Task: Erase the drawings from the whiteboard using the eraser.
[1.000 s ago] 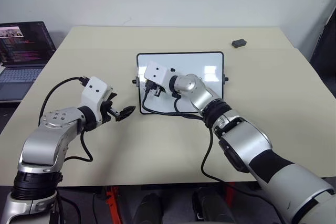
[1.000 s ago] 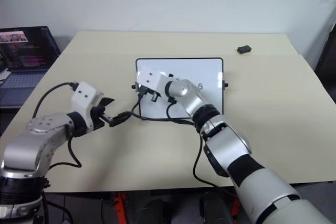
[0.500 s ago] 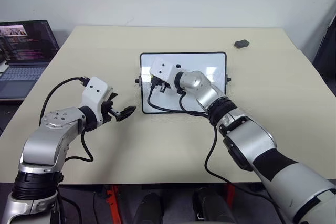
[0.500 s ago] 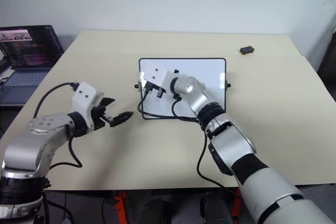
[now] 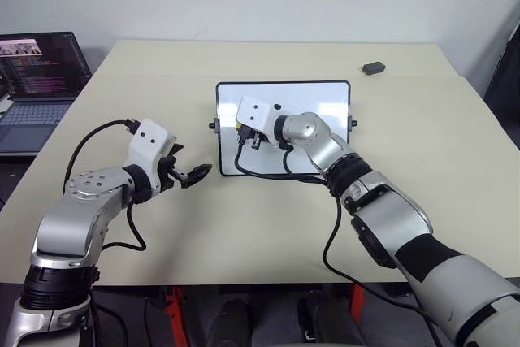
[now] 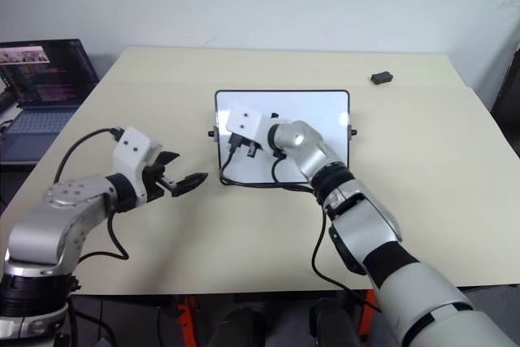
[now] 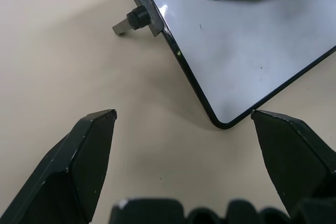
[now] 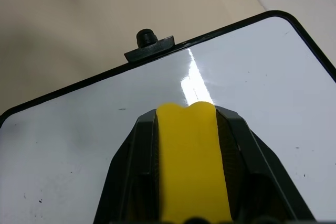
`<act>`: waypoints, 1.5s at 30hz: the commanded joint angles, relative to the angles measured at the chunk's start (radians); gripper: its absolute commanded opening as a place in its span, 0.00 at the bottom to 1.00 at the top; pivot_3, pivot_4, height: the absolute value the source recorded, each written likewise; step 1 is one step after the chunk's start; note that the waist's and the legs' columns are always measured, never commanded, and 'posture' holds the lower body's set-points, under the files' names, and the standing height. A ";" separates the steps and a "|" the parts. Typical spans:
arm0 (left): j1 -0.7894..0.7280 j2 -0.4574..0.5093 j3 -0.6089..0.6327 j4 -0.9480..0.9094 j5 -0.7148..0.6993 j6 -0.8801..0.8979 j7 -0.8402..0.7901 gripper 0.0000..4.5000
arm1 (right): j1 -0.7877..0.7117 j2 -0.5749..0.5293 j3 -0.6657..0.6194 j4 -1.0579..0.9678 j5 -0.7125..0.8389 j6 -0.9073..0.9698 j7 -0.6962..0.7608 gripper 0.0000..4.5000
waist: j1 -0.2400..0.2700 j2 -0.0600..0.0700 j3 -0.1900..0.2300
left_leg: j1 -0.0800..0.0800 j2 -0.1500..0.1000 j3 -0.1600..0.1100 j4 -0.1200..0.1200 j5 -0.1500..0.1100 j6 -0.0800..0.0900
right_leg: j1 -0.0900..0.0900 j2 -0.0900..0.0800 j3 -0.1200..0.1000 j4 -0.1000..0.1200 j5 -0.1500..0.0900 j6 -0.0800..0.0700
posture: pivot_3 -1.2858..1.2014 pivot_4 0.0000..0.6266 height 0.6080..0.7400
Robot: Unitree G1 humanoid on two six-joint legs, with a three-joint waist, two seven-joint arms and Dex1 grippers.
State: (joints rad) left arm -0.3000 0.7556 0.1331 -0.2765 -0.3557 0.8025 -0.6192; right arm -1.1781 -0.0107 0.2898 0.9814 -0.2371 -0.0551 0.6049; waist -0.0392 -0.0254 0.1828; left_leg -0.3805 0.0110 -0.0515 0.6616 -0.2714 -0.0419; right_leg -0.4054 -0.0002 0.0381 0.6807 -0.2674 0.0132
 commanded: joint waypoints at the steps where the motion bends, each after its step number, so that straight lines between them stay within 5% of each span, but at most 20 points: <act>1: -0.007 -0.004 0.020 -0.051 -0.011 0.000 0.009 1.00 | 0.042 -0.029 -0.098 -0.220 0.129 0.067 0.068 0.25 | 0.002 0.000 0.000 | -0.002 0.000 0.000 0.000 0.000 0.000 | -0.001 0.000 0.000 0.000 0.000 0.000 | 0.52 0.24 1.00; 11: 0.006 -0.050 0.072 -0.116 -0.063 0.036 0.049 1.00 | 0.403 -0.156 -0.196 -0.902 0.323 0.360 0.099 0.25 | 0.008 0.000 0.000 | -0.018 0.001 0.000 0.000 -0.001 -0.001 | -0.015 -0.001 0.000 -0.001 0.000 0.000 | 0.52 0.24 1.00; 23: -0.059 -0.064 0.020 -0.128 -0.104 0.078 0.051 1.00 | 0.755 -0.307 -0.165 -1.233 0.374 0.563 0.064 0.25 | 0.006 0.000 0.000 | -0.016 0.000 0.001 0.001 0.000 0.000 | -0.015 0.000 0.000 0.000 0.000 0.001 | 0.52 0.24 1.00; 34: -0.136 -0.104 -0.062 -0.044 -0.076 0.027 0.040 1.00 | 0.681 -0.246 -0.181 -1.150 0.350 0.343 -0.038 0.25 | 0.005 0.000 0.000 | -0.016 0.000 0.002 0.001 0.000 -0.001 | -0.015 0.001 0.001 0.000 0.000 0.001 | 0.52 0.24 1.00; 45: -0.174 -0.108 -0.092 -0.024 -0.085 -0.008 -0.015 1.00 | 0.293 -0.141 -0.152 -0.536 0.212 0.054 -0.201 0.25 | 0.007 0.000 0.000 | -0.016 0.000 0.003 0.001 0.000 -0.001 | -0.015 0.001 0.002 0.000 0.000 0.000 | 0.52 0.24 1.00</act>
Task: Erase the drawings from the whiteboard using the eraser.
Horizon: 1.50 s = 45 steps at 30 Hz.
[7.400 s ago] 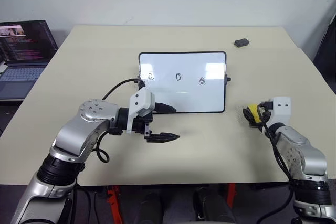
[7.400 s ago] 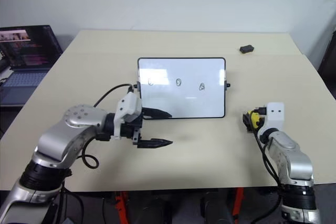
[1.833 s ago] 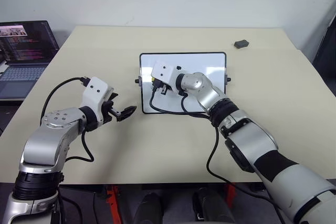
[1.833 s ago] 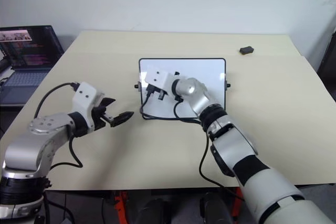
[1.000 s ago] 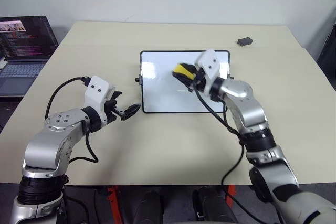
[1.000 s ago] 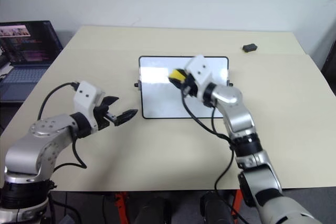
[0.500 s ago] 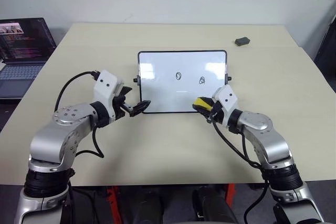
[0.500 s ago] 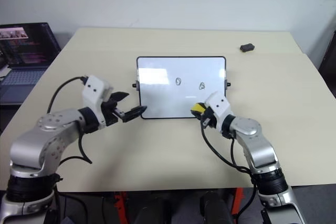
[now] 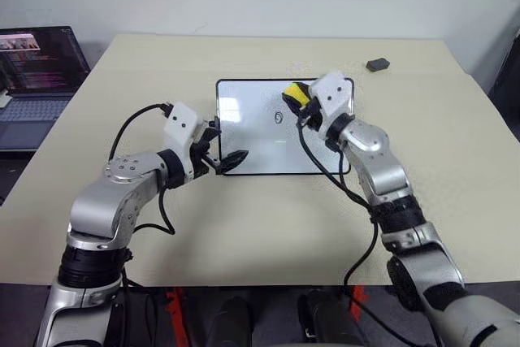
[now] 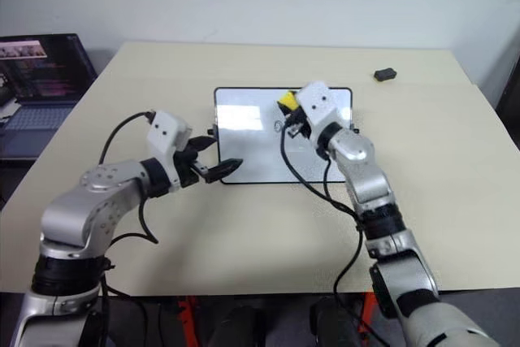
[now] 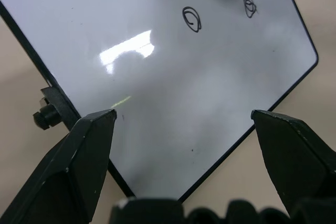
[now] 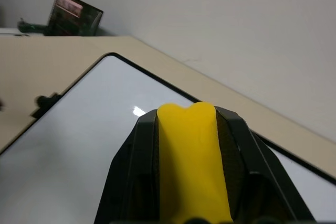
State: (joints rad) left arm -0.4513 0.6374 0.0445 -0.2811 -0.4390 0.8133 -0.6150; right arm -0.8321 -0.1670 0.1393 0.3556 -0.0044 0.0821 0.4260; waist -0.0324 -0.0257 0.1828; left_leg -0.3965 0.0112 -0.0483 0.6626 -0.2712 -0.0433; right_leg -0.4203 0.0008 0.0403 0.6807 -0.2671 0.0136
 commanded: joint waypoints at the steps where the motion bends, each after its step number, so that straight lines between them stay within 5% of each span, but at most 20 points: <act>1: -0.023 0.011 -0.004 -0.019 -0.002 -0.017 -0.025 1.00 | -0.073 0.022 0.004 0.137 -0.030 -0.104 -0.024 0.25 | 0.000 0.000 0.000 | -0.001 0.000 0.000 0.000 0.000 0.000 | 0.000 0.000 0.000 0.000 0.000 0.000 | 0.52 0.24 1.00; 13: -0.035 0.009 -0.017 -0.012 0.008 -0.030 -0.043 1.00 | 0.021 -0.048 0.188 0.223 -0.152 -0.112 0.204 0.25 | -0.001 0.000 0.000 | 0.005 0.000 0.000 0.000 0.000 0.000 | 0.005 0.000 0.000 0.001 0.000 0.000 | 0.52 0.24 1.00; 22: -0.035 0.007 -0.023 -0.001 0.016 -0.041 -0.055 1.00 | -0.120 -0.040 0.072 0.328 -0.156 -0.176 -0.043 0.25 | -0.001 0.000 0.000 | 0.018 0.000 -0.001 0.000 0.004 0.001 | 0.016 0.001 0.000 0.001 0.001 0.000 | 0.52 0.24 1.00; 29: -0.025 0.005 -0.022 -0.009 0.014 -0.040 -0.054 1.00 | -0.105 -0.037 0.078 0.335 -0.158 -0.148 0.011 0.25 | -0.002 0.000 0.000 | 0.015 0.000 -0.001 -0.002 0.003 0.001 | 0.014 0.000 0.000 -0.001 0.001 0.000 | 0.52 0.24 1.00; 36: -0.021 0.007 -0.019 -0.012 0.014 -0.040 -0.054 1.00 | 0.002 -0.072 0.184 0.215 -0.187 -0.039 0.229 0.25 | -0.005 0.000 0.000 | 0.017 0.000 -0.001 -0.001 0.004 0.001 | 0.016 0.000 0.000 0.001 0.001 0.000 | 0.52 0.24 1.00; 45: -0.022 0.009 -0.024 -0.010 0.018 -0.044 -0.057 1.00 | -0.061 -0.050 0.117 0.235 -0.199 -0.103 0.042 0.25 | -0.007 0.000 0.000 | 0.018 0.000 -0.001 0.000 0.004 0.002 | 0.016 0.001 0.000 0.001 0.001 0.001 | 0.52 0.24 1.00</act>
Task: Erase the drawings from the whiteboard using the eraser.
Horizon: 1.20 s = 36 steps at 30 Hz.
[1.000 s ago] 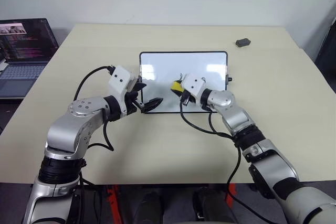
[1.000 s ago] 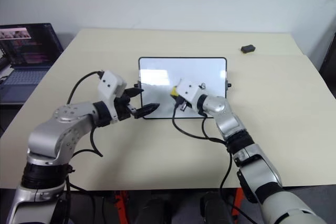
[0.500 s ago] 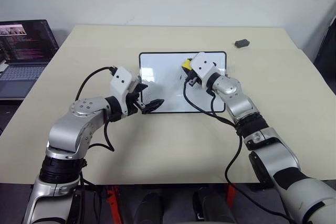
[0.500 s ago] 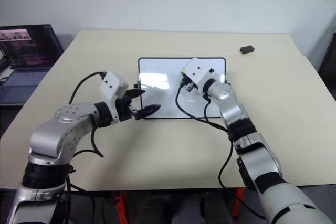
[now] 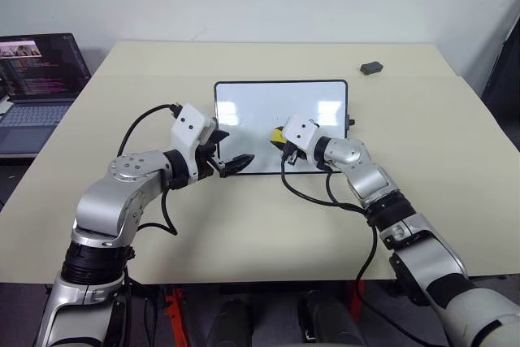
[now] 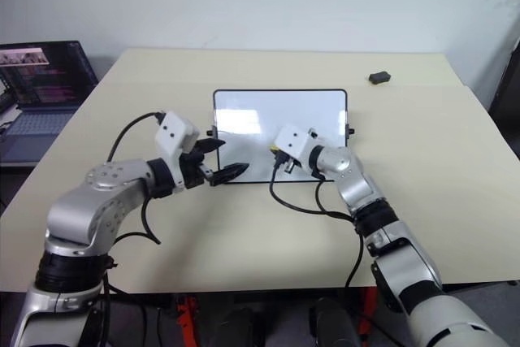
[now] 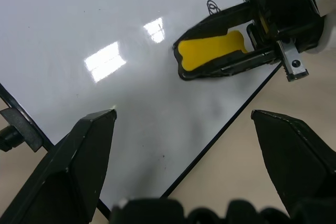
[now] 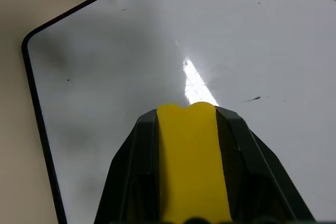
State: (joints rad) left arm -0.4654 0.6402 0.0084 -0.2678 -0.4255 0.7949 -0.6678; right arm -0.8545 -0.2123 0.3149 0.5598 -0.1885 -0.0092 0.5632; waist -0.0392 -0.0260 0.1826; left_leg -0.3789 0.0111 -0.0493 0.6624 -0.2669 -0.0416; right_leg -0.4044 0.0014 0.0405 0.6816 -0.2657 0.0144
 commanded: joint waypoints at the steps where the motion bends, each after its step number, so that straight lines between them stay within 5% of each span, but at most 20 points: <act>1: -0.008 0.006 0.012 -0.023 0.005 -0.026 -0.005 1.00 | -0.049 -0.001 -0.070 0.036 -0.009 -0.019 -0.120 0.25 | 0.000 0.000 0.000 | 0.000 0.000 0.000 0.000 0.000 0.000 | 0.000 0.000 0.000 0.000 0.000 0.000 | 0.52 0.24 1.00; 8: -0.001 0.008 0.014 -0.027 0.006 -0.026 -0.005 1.00 | -0.080 0.006 -0.096 0.073 0.000 -0.025 -0.170 0.25 | 0.003 0.000 0.000 | -0.002 0.000 0.000 -0.001 0.000 0.000 | -0.001 -0.001 0.000 -0.001 0.000 0.000 | 0.52 0.24 1.00; 16: 0.004 0.006 0.018 -0.032 0.006 -0.025 -0.001 1.00 | 0.028 -0.009 0.008 -0.032 0.000 0.041 0.060 0.25 | 0.001 0.000 0.000 | -0.002 0.000 0.000 -0.001 0.000 0.000 | -0.001 0.000 0.000 -0.001 0.000 0.000 | 0.52 0.24 1.00; 24: 0.013 -0.002 0.017 -0.037 0.006 -0.027 0.008 1.00 | 0.064 0.029 -0.181 -0.217 0.162 0.080 -0.040 0.25 | 0.005 0.000 0.000 | -0.003 0.000 -0.001 -0.001 0.000 0.000 | -0.001 0.000 -0.001 -0.001 0.000 0.000 | 0.52 0.24 1.00; 36: 0.043 -0.056 0.019 -0.070 -0.007 -0.029 0.056 1.00 | 0.565 -0.074 -0.265 -0.715 0.285 0.181 -0.026 0.25 | 0.009 0.000 0.000 | -0.006 -0.002 0.000 -0.001 -0.002 -0.001 | -0.003 -0.003 0.000 -0.003 -0.001 0.002 | 0.52 0.24 1.00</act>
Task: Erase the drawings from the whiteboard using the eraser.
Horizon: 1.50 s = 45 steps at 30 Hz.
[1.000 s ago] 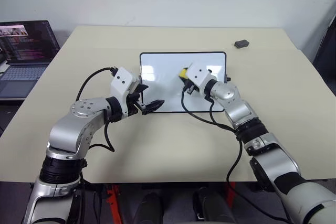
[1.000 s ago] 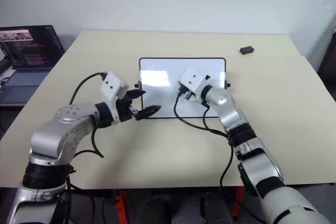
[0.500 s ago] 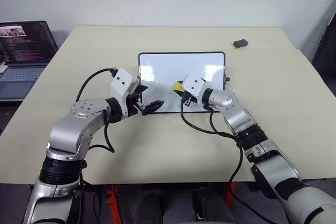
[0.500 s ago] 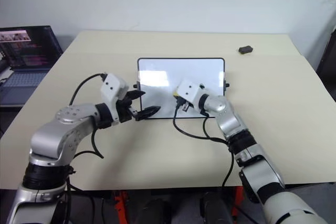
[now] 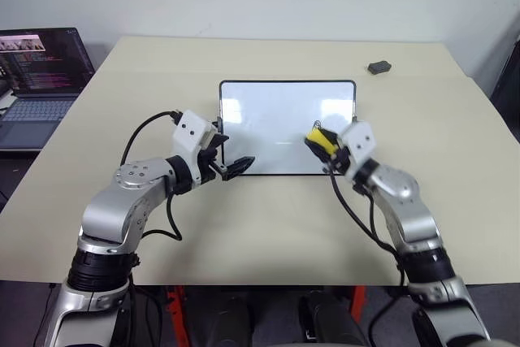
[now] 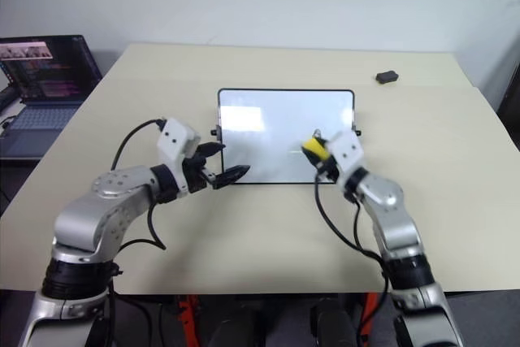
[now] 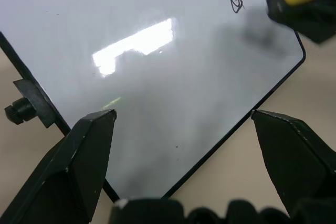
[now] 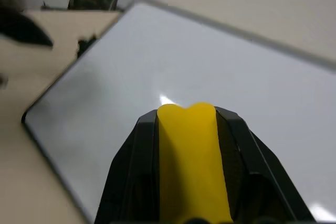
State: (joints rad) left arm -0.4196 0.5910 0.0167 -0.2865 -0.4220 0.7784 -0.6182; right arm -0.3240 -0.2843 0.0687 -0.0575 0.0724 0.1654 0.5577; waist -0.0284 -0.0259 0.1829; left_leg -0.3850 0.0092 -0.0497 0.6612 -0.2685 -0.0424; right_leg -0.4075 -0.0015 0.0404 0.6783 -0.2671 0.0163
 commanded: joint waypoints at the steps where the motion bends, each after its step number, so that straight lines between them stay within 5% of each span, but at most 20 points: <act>1: -0.003 -0.010 0.009 -0.053 -0.013 -0.012 0.003 1.00 | 0.061 -0.003 -0.017 -0.110 0.022 0.008 -0.024 0.25 | -0.005 0.000 0.000 | 0.001 0.000 0.000 0.000 0.000 0.000 | 0.000 0.000 0.000 0.001 0.000 0.000 | 0.52 0.24 1.00; 8: -0.023 0.000 -0.009 -0.041 -0.019 -0.023 -0.041 1.00 | 0.115 0.004 -0.018 -0.139 0.016 0.007 -0.059 0.25 | -0.010 0.000 0.000 | 0.004 0.003 0.001 0.000 0.000 0.000 | 0.001 0.005 0.001 0.002 -0.003 0.004 | 0.52 0.24 1.00; 22: -0.042 -0.002 -0.037 -0.014 -0.009 -0.046 -0.084 1.00 | -0.316 0.037 -0.016 0.401 -0.104 -0.234 -0.232 0.25 | -0.005 0.000 0.000 | 0.002 0.002 0.002 -0.001 0.000 0.000 | 0.001 0.004 0.001 0.000 0.000 0.000 | 0.52 0.24 1.00; 32: -0.035 0.005 -0.030 -0.012 -0.006 -0.054 -0.087 1.00 | -0.175 0.039 0.148 0.366 -0.139 -0.183 -0.056 0.25 | -0.007 0.000 0.000 | 0.004 0.002 0.001 0.000 0.000 0.000 | 0.001 0.003 0.001 0.002 0.000 0.000 | 0.52 0.24 1.00; 45: -0.036 0.000 -0.036 -0.014 -0.007 -0.052 -0.087 1.00 | -0.333 0.034 0.001 0.475 -0.158 -0.186 -0.285 0.25 | -0.005 0.000 0.000 | 0.004 0.002 0.001 0.000 0.002 0.000 | 0.002 0.003 0.001 0.001 0.001 -0.001 | 0.52 0.24 1.00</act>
State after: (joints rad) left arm -0.4448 0.5875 -0.0326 -0.2739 -0.4260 0.7361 -0.7074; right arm -0.6592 -0.2443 0.0866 0.3978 -0.0839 -0.0367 0.2898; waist -0.0332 -0.0262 0.1831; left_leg -0.3813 0.0109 -0.0488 0.6607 -0.2669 -0.0420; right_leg -0.4056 0.0018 0.0415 0.6793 -0.2657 0.0155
